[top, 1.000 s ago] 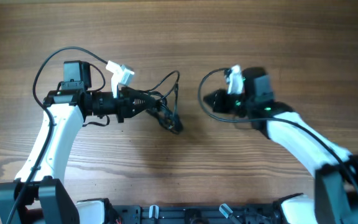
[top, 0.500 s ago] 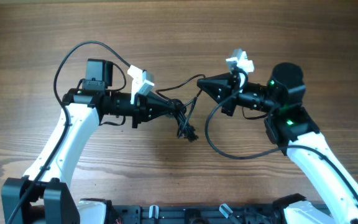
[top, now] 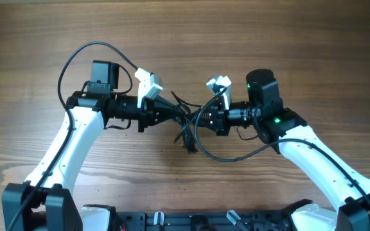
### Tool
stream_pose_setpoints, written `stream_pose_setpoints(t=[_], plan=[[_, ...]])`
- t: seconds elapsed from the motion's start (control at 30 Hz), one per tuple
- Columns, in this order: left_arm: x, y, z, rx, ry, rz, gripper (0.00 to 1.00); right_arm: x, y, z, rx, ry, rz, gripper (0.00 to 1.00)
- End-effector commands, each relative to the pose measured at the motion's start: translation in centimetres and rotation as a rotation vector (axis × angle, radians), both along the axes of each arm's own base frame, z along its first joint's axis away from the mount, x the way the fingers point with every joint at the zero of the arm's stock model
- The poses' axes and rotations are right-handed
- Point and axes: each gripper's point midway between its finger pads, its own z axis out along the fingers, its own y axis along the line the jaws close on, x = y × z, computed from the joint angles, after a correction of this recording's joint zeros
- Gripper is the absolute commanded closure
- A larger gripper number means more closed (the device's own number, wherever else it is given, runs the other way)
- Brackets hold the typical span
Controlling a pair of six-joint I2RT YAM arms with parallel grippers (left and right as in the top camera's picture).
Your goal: Untangle cables
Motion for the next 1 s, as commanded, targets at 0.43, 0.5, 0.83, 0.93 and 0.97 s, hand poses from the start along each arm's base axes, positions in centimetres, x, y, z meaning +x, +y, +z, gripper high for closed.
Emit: stream_pose_setpoints(t=[0.43,0.5,0.83,0.93,0.97], plan=[[1.2,0.9,-0.7,0.047,0.025,0.065,0.96,0.5,0.7,-0.4,-0.018,0.253,-0.136,0.91],[1.3,1.0,-0.7,0.046,0.024,0.067,0.96,0.2,0.6,-0.6,-0.026,0.268,-0.126,0.91],[1.3,1.0,-0.7,0.046,0.030,0.070,0.96,-0.6,1.4,1.6,0.063,0.217,-0.026,0.91],[1.5,1.0,-0.6,0.044,0.037,0.077,0.96,-0.6,1.6,2.0,0.077,0.221,-0.019,0.91],[1.5,1.0,-0.6,0.044,0.037,0.077,0.96,-1.0,1.6,2.2,0.087,0.227,0.003,0.91]])
